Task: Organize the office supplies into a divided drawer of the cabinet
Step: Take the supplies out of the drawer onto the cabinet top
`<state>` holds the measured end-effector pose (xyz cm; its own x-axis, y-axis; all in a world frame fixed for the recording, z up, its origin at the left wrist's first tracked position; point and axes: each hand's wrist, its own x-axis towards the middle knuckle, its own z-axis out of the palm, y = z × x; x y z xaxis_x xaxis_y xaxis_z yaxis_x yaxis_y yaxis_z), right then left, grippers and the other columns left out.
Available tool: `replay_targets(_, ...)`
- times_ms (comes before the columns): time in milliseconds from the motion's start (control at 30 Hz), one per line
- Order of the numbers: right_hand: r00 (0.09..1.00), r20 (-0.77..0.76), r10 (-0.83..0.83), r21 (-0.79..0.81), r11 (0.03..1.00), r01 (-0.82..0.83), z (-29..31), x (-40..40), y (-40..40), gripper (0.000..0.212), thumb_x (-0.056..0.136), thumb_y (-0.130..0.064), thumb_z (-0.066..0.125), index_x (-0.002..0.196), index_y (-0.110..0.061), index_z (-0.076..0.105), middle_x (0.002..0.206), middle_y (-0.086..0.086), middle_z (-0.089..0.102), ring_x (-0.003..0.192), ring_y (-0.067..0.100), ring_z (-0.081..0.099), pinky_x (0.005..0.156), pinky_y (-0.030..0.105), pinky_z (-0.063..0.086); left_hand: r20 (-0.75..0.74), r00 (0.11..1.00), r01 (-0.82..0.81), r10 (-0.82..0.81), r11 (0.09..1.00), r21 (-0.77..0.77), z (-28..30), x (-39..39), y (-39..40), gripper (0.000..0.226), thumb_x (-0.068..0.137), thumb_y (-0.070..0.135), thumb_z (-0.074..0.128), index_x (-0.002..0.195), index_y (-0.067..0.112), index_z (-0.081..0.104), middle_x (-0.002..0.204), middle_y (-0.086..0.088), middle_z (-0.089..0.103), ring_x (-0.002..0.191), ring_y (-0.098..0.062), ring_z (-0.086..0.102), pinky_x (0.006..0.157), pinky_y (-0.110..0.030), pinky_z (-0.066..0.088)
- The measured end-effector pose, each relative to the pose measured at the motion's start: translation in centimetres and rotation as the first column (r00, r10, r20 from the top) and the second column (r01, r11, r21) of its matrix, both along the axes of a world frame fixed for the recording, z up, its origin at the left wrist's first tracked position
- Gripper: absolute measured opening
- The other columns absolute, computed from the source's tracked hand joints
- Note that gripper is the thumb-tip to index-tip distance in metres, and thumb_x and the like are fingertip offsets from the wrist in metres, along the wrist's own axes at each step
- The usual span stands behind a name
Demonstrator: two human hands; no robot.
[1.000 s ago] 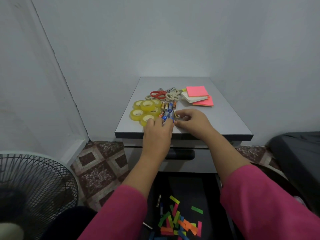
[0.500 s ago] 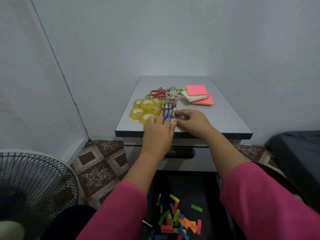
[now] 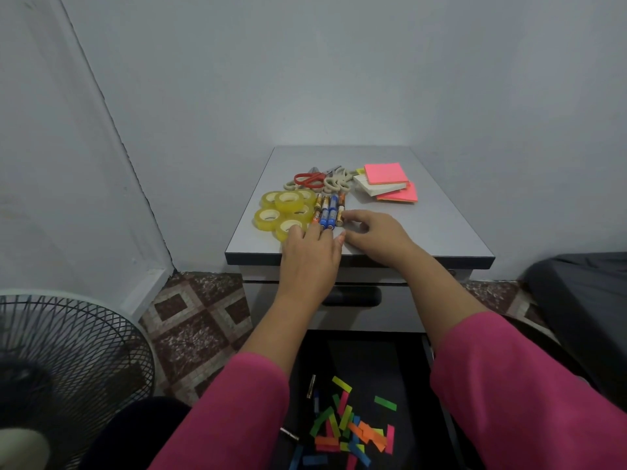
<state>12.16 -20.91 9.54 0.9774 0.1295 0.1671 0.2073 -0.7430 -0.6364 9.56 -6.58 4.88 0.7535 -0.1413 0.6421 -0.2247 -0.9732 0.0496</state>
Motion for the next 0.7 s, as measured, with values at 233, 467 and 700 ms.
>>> replay_targets(233, 1.0, 0.021, -0.002, -0.002, 1.0, 0.002, 0.0, -0.2, 0.0, 0.05, 0.088, -0.027, 0.062, 0.137, -0.027, 0.051, 0.131, 0.0, 0.057, 0.11, 0.013, 0.052, 0.085, 0.024, 0.038, -0.002, 1.0, 0.004, -0.004, 1.0, 0.001, -0.2, 0.2, 0.0, 0.06, 0.102, 0.043, 0.013, 0.105, 0.014, 0.065, 0.103, -0.004, 0.063, 0.08, -0.021, 0.044, 0.068, -0.035, 0.037)
replay_targets(467, 0.994, 0.106, -0.039, 0.098, 0.995, 0.029, -0.1, -1.6, 0.3, 0.045, 0.088, -0.024, 0.064, 0.132, -0.024, 0.056, 0.125, -0.001, 0.059, 0.1, 0.01, 0.051, 0.086, 0.025, 0.042, 0.045, 0.998, 0.048, -0.046, 0.997, -0.056, 0.1, -0.6, 0.2, 0.051, 0.099, 0.036, 0.023, 0.096, 0.012, 0.069, 0.096, -0.005, 0.065, 0.077, -0.023, 0.043, 0.063, -0.037, 0.041)
replay_targets(700, 0.986, 0.137, -0.098, 0.473, 0.881, 0.022, -1.0, -5.9, 0.4, 0.022, 0.092, -0.009, 0.057, 0.101, -0.022, 0.071, 0.099, -0.013, 0.067, 0.095, -0.001, 0.06, 0.083, 0.012, 0.047, 0.235, 0.95, 0.247, -0.204, 0.953, -0.173, -1.2, -4.3, 0.6, 0.024, 0.095, 0.018, 0.047, 0.094, 0.005, 0.068, 0.095, -0.01, 0.062, 0.084, -0.024, 0.05, 0.07, -0.033, 0.044)
